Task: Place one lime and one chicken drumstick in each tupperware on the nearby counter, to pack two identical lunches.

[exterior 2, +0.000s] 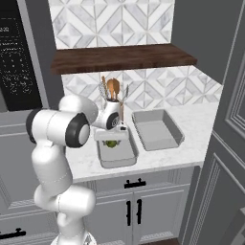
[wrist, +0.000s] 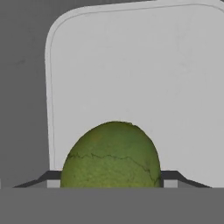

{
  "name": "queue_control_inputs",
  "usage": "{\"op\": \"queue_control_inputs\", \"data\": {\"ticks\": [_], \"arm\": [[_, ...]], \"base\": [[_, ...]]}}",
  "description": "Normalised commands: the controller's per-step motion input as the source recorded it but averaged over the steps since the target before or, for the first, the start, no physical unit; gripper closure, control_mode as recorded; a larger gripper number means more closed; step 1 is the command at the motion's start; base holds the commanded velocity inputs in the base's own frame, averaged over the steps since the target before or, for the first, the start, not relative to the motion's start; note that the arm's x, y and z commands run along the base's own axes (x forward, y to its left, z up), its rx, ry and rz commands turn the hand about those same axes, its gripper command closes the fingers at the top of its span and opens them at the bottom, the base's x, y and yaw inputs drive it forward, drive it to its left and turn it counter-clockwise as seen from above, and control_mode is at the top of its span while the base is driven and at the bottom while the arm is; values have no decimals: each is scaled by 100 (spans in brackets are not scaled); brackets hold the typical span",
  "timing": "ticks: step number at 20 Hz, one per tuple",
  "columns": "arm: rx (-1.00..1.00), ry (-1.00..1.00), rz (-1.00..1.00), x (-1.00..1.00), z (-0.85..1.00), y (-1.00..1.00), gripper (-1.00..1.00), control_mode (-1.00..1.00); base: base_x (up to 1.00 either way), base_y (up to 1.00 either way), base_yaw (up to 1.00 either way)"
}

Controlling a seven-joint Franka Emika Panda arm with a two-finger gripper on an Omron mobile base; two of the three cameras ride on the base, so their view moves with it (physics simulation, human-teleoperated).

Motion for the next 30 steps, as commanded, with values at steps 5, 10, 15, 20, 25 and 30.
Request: {"op": "queue_control_inputs", "data": {"ticks": [5, 10, 15, 20, 25, 30], "arm": [[0, 0, 0, 0, -24, 0, 100, -100], [0, 0, 0, 0, 0, 0, -100, -100], [0, 0, 0, 0, 0, 0, -100, -100], [0, 0, 0, 0, 27, -3, -100, -100], [3, -7, 0, -25, 67, -8, -100, -100], [5, 0, 0, -96, 32, -38, -100, -100]], "base": [[0, 0, 0], [0, 0, 0], [0, 0, 0], [0, 0, 0], [0, 0, 0], [0, 0, 0]]}}
